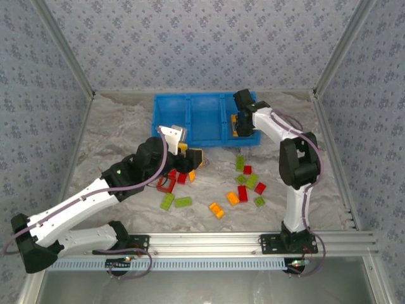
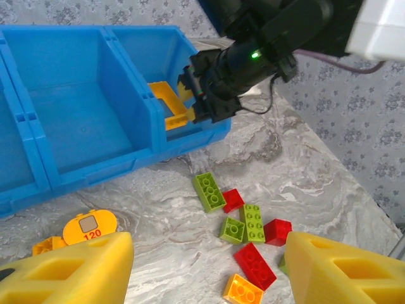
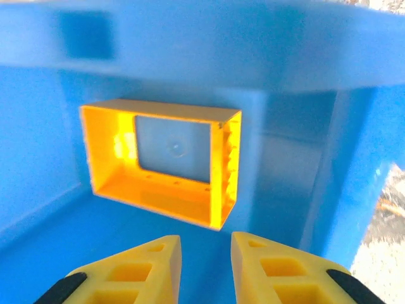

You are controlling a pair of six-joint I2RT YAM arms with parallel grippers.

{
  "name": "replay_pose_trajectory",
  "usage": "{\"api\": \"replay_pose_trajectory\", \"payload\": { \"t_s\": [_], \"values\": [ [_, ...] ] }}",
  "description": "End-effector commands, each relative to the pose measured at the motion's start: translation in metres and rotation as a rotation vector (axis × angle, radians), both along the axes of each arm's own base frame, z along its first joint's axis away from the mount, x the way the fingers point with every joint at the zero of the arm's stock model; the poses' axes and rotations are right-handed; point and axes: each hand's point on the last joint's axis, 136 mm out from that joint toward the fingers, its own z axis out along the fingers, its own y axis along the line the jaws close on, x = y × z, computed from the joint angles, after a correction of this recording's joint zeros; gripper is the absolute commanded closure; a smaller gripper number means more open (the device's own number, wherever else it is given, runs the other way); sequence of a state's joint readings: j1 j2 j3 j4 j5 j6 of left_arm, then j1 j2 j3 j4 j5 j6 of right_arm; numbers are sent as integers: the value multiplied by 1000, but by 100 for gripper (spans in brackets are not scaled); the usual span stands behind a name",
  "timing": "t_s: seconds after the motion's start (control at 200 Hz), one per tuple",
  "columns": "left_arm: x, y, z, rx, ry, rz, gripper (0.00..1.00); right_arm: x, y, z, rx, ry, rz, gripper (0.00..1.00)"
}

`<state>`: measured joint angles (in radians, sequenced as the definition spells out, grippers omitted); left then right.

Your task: Sort the legos into containers by color

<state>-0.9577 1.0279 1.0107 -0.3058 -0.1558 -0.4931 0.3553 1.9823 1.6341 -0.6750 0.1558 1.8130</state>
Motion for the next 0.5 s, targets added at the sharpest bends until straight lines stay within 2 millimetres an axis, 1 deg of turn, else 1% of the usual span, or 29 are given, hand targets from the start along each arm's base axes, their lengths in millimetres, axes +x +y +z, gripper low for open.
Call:
{"api": "replay_pose_trajectory", "payload": {
  "t_s": [0.0,0.03,0.035,0.045,0.055,0.08,0.115,0.125,0.13,0.135,0.14,0.16,0.195,0.2,0.205,0.23,0.235,0.24,0.275,0.285,0.3,0.32,0.345,0.38,0.39,0.44,0.455,0.48,0.495],
  "values": [
    [-4,8,-6,9,21,27,35,-8,-16,62,-85,-126,-4,70],
    [-4,10,-10,16,33,37,36,-9,-18,71,-99,-147,4,70],
    [-4,11,-11,17,36,39,36,-10,-18,75,-106,-156,9,70],
    [-4,12,-12,20,42,44,36,-10,-19,76,-110,-158,11,70],
    [-4,13,-14,25,48,48,36,-11,-20,83,-118,-175,18,70],
    [-4,15,-17,32,61,60,36,-13,-21,90,-133,-191,33,70],
    [-6,19,-23,50,84,72,36,-16,-23,108,-164,-232,62,69],
    [-6,19,-25,55,89,73,36,-17,-24,113,-177,-243,73,66],
    [-6,20,-27,59,93,73,36,-17,-24,113,-177,-243,73,66],
    [-7,20,-28,61,96,74,37,-18,-25,117,-188,-253,85,63],
    [-7,21,-28,63,98,76,37,-18,-25,117,-188,-253,85,63],
    [-8,23,-32,73,111,81,37,-22,-26,128,-220,-278,116,58],
    [-10,28,-40,93,137,95,37,-26,-26,142,-265,-309,160,52],
    [-10,29,-41,98,140,98,37,-28,-27,148,-281,-322,176,50],
    [-11,30,-43,101,144,102,37,-28,-27,148,-281,-322,176,50],
    [-12,35,-49,115,166,119,37,-33,-27,162,-328,-357,229,44],
    [-13,36,-50,117,171,123,37,-33,-27,162,-328,-357,229,44],
    [-13,37,-51,121,176,127,37,-34,-27,168,-343,-371,249,42],
    [-16,46,-60,140,207,158,37,-38,-24,184,-391,-420,318,38],
    [-17,49,-63,147,218,168,37,-40,-20,191,-415,-449,361,36],
    [-18,53,-67,155,234,183,37,-42,-18,195,-434,-465,391,35],
    [-21,58,-73,167,257,200,37,-43,-13,208,-465,-519,444,34],
    [-24,63,-81,188,283,213,37,-49,-4,219,-499,-570,518,32],
    [-31,71,-94,223,324,222,37,-61,13,230,-554,-638,656,28],
    [-33,73,-98,231,334,224,37,-62,15,232,-559,-649,673,28],
    [-43,86,-117,287,398,250,37,-80,40,238,-594,-734,861,27],
    [-46,90,-124,304,418,257,37,-89,50,236,-596,-758,935,27],
    [-51,96,-133,333,449,268,37,-99,60,236,-582,-782,996,27],
    [-54,100,-140,350,466,275,37,-106,67,233,-595,-801,1065,27]
  ]
}}
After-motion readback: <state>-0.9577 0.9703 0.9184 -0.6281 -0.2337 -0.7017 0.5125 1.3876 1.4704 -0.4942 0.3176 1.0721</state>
